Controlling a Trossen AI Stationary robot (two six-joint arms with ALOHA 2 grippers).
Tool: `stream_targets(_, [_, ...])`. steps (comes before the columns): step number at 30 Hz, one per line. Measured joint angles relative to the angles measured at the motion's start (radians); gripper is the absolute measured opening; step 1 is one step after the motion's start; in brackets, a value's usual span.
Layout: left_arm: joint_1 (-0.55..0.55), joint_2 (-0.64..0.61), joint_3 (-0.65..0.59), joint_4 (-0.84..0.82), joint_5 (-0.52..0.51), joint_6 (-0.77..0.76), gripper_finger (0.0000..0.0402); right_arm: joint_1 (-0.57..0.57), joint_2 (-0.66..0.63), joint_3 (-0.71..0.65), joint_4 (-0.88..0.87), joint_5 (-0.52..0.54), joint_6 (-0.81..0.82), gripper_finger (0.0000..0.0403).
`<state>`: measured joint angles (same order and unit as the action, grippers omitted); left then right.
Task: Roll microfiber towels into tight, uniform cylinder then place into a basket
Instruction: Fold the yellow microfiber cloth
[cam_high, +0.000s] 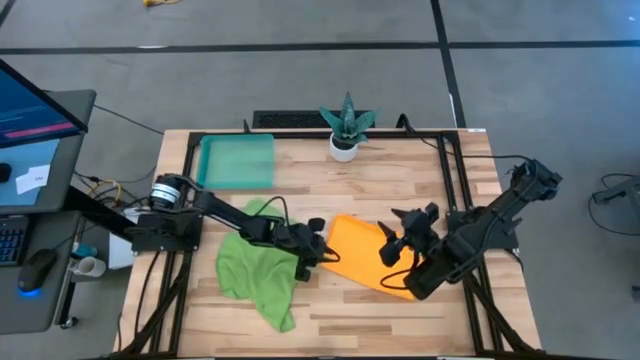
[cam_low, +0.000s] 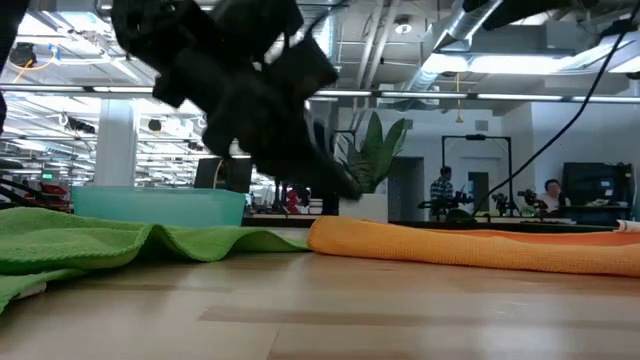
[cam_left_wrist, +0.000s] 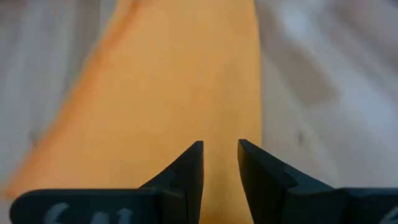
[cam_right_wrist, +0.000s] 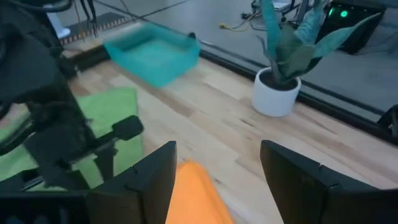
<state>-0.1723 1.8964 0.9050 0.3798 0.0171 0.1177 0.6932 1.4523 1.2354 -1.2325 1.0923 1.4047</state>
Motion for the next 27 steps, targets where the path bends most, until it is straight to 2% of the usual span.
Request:
stream_targets(5, [0.004, 0.036, 0.003, -0.008, -0.005, -0.052, 0.0091, 0.02, 0.003, 0.003, -0.007, -0.049, -0.008, 0.0255])
stream_targets(10, [-0.008, 0.037, 0.002, -0.083, -0.003, -0.081, 0.0091, 0.053, 0.0, 0.003, -0.006, -0.051, -0.008, 0.0255])
stream_targets(19, [-0.021, 0.036, 0.002, -0.099, -0.003, -0.088, 0.0091, 0.093, 0.0, 0.003, -0.004, -0.049, -0.001, 0.0255])
stream_targets(23, [-0.02, 0.005, 0.027, -0.137, -0.003, -0.048, 0.0091, 0.109, 0.0, 0.003, -0.004, -0.048, 0.023, 0.0255])
stream_targets(27, [-0.02, -0.066, 0.059, -0.246, -0.004, 0.005, 0.0091, 0.125, 0.0, 0.003, 0.007, -0.048, 0.035, 0.0255])
